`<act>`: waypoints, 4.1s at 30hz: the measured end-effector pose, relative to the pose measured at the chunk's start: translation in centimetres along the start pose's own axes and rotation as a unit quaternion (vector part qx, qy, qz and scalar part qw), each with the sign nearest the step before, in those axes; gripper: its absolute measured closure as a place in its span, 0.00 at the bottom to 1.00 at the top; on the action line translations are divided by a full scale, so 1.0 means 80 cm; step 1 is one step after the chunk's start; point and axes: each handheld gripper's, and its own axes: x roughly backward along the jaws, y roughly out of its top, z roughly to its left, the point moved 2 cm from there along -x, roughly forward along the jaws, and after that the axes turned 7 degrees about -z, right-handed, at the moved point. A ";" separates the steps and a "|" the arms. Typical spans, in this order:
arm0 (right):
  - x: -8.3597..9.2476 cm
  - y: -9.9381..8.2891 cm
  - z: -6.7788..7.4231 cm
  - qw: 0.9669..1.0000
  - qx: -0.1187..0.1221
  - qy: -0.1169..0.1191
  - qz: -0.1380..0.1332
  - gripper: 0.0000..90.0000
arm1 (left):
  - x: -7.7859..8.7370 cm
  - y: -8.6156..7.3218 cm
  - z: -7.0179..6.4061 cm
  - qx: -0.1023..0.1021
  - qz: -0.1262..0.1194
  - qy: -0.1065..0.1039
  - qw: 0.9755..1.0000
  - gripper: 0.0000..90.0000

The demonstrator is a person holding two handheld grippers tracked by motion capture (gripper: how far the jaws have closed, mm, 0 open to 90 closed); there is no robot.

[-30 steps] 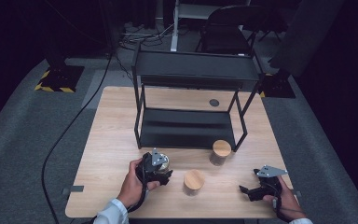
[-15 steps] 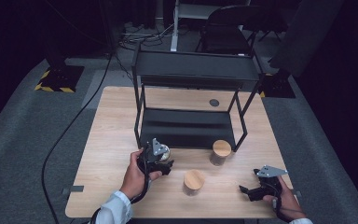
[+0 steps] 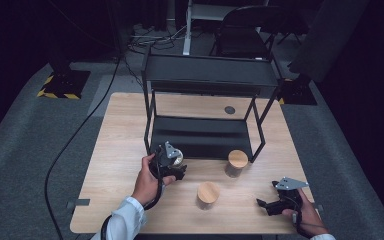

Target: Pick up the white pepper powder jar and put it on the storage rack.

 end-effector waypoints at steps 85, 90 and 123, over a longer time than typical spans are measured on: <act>0.000 0.000 0.000 1.000 0.001 0.000 0.001 0.00 | -0.101 0.075 0.063 0.046 0.034 0.067 0.996 0.34; -0.001 0.001 0.000 1.000 0.000 0.000 0.001 0.00 | -0.107 0.074 0.064 0.046 0.038 0.070 0.996 0.34; -0.001 0.001 0.000 1.000 0.000 0.000 0.001 0.00 | -0.111 0.072 0.067 0.055 0.054 0.071 0.995 0.26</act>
